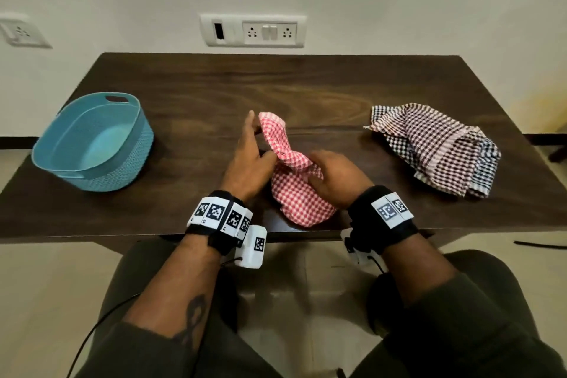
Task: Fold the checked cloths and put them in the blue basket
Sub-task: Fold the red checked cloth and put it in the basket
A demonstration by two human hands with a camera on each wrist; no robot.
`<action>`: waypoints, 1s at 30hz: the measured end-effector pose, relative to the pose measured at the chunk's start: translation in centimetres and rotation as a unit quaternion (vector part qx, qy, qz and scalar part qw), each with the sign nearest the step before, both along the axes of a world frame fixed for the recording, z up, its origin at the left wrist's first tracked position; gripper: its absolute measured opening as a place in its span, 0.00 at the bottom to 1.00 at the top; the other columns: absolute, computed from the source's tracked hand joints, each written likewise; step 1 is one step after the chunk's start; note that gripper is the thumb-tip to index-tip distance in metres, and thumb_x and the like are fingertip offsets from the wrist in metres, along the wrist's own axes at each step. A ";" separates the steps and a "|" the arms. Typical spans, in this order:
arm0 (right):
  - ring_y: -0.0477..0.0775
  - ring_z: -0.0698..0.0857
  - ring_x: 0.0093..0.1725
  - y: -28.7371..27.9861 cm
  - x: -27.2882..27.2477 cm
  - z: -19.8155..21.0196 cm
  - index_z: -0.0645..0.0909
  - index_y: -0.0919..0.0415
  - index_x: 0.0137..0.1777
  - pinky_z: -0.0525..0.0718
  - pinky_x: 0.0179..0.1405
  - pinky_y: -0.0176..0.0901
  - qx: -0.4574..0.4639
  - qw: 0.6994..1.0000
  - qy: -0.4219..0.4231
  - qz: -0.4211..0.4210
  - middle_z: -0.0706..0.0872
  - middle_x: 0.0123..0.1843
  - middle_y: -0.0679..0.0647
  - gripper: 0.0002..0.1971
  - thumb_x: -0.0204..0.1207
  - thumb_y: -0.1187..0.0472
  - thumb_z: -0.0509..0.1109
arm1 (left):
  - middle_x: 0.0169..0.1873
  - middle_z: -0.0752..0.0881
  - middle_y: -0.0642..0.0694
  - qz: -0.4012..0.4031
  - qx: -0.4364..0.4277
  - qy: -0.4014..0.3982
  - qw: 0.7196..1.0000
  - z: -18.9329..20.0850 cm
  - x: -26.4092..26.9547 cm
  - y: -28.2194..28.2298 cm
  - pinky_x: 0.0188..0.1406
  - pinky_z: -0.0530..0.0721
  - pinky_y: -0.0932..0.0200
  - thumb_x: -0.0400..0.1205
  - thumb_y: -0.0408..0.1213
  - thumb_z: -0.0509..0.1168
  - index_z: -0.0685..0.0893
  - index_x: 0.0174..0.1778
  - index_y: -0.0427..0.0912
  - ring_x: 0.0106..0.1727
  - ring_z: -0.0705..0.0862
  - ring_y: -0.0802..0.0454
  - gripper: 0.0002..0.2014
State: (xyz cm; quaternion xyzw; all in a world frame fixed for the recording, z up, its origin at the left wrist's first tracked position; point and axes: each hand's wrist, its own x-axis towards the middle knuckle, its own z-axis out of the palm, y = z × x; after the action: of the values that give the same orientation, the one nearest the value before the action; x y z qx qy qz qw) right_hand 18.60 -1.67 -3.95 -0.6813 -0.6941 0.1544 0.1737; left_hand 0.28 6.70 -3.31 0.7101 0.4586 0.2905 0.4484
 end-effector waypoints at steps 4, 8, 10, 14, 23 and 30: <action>0.58 0.81 0.68 0.0 -0.3 -0.1 0.76 0.58 0.75 0.75 0.68 0.45 -0.036 0.999 -0.004 0.017 0.83 0.70 0.57 0.27 0.76 0.56 0.71 | 0.66 0.84 0.50 0.031 -0.027 -0.025 0.999 -0.4 -1.0 1.0 0.62 0.85 0.38 0.79 0.62 0.60 0.73 0.74 0.63 0.62 0.85 0.49 0.26; 0.51 0.78 0.71 0.2 -0.8 0.3 0.76 0.52 0.75 0.74 0.72 0.46 -0.034 0.999 -0.001 0.030 0.81 0.72 0.51 0.26 0.78 0.47 0.71 | 0.54 0.88 0.45 0.091 0.040 0.040 0.994 -0.9 -1.4 1.8 0.59 0.86 0.49 0.78 0.38 0.67 0.78 0.71 0.48 0.53 0.87 0.49 0.23; 0.48 0.78 0.69 0.1 -1.1 0.3 0.79 0.51 0.71 0.75 0.70 0.47 -0.024 0.999 0.020 0.033 0.82 0.69 0.49 0.24 0.79 0.41 0.67 | 0.53 0.88 0.46 0.090 0.041 0.052 0.994 -1.2 -1.6 1.9 0.59 0.85 0.51 0.77 0.33 0.68 0.78 0.72 0.47 0.52 0.87 0.49 0.25; 0.51 0.83 0.67 2.3 -1.2 0.4 0.78 0.56 0.74 0.80 0.68 0.49 0.047 0.985 0.142 -0.090 0.84 0.69 0.53 0.20 0.84 0.53 0.65 | 0.62 0.86 0.46 -0.004 0.027 0.025 0.999 -1.4 -1.9 1.9 0.64 0.84 0.52 0.79 0.31 0.69 0.74 0.76 0.50 0.60 0.86 0.55 0.28; 0.50 0.89 0.44 7.3 -1.4 4.3 0.87 0.55 0.50 0.89 0.52 0.54 -0.026 0.984 0.175 -0.032 0.91 0.44 0.51 0.06 0.76 0.64 0.76 | 0.69 0.83 0.47 -0.050 0.031 -0.003 0.998 -0.9 -2.2 1.9 0.67 0.84 0.45 0.77 0.33 0.70 0.67 0.79 0.60 0.69 0.82 0.57 0.35; 0.44 0.81 0.32 5.7 -1.4 7.8 0.84 0.58 0.43 0.80 0.31 0.40 0.000 0.993 0.116 -0.039 0.86 0.35 0.49 0.09 0.73 0.55 0.80 | 0.47 0.86 0.53 0.063 0.096 0.052 0.992 0.8 -3.0 2.7 0.54 0.87 0.49 0.79 0.37 0.71 0.72 0.76 0.55 0.48 0.86 0.55 0.29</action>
State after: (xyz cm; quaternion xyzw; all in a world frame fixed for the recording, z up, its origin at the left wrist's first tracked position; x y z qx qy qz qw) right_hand 17.23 4.02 3.80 -0.6851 -0.6426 0.2251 0.2589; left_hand -2.74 9.38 -2.52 0.7338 0.4947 0.3238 0.3347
